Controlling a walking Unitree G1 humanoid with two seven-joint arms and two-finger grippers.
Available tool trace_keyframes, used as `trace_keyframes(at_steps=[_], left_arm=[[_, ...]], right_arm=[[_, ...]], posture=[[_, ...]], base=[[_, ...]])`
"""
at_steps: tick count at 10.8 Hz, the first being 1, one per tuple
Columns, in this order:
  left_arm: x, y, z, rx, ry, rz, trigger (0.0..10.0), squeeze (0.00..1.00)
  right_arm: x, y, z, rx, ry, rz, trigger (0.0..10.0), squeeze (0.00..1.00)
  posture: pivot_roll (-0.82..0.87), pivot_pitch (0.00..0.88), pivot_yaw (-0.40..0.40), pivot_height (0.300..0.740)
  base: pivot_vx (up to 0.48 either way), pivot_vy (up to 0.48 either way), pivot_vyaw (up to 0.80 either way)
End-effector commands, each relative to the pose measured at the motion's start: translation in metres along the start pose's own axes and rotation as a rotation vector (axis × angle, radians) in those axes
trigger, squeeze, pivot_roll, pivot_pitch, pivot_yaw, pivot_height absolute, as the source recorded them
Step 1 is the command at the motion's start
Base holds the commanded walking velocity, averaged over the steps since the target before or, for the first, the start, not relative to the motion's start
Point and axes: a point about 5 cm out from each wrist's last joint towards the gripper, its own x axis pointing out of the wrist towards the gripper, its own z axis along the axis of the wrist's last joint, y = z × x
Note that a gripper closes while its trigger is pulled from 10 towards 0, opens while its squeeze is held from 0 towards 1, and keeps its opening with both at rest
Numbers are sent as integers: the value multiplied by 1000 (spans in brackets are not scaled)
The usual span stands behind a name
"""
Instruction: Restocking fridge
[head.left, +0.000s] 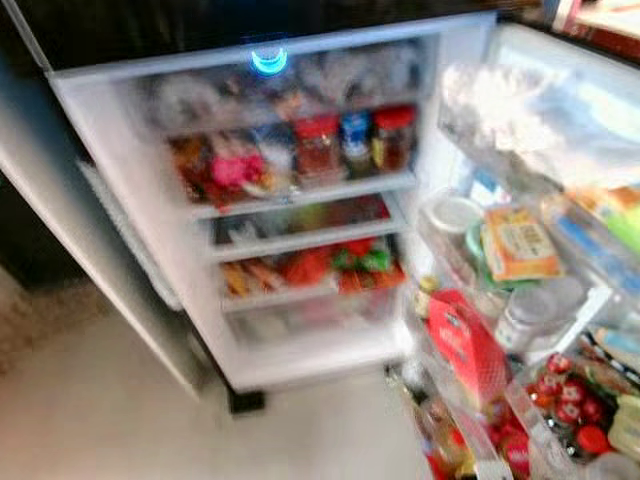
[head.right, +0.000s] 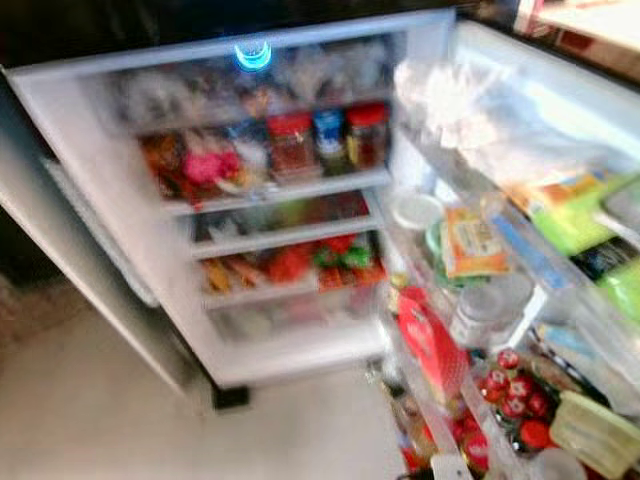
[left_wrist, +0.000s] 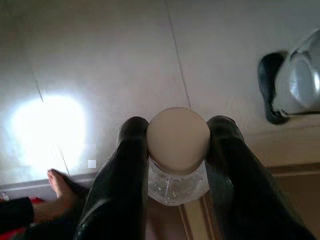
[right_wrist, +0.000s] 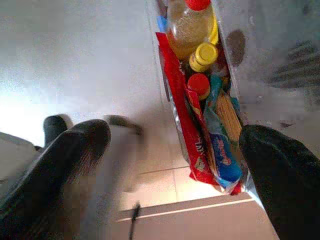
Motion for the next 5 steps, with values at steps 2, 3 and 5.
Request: trace_keyframes(at_steps=[2, 3, 5], left_arm=[[1, 1, 5, -5, -15, -2, 10000, 0], [1, -1, 5, -23, -26, -19, 10000, 0], [1, 0, 5, -20, -23, -18, 10000, 0]], right_arm=[[0, -2, 2, 17, -12, -6, 10000, 0], [0, -2, 2, 17, -12, -4, 10000, 0], [0, -2, 2, 21, -11, 1, 10000, 0]], posture=[[-4, 12, 75, 740], [-4, 13, 75, 740], [-6, 14, 74, 740]], base=[[0, 0, 0], [0, 0, 0], [0, 0, 0]])
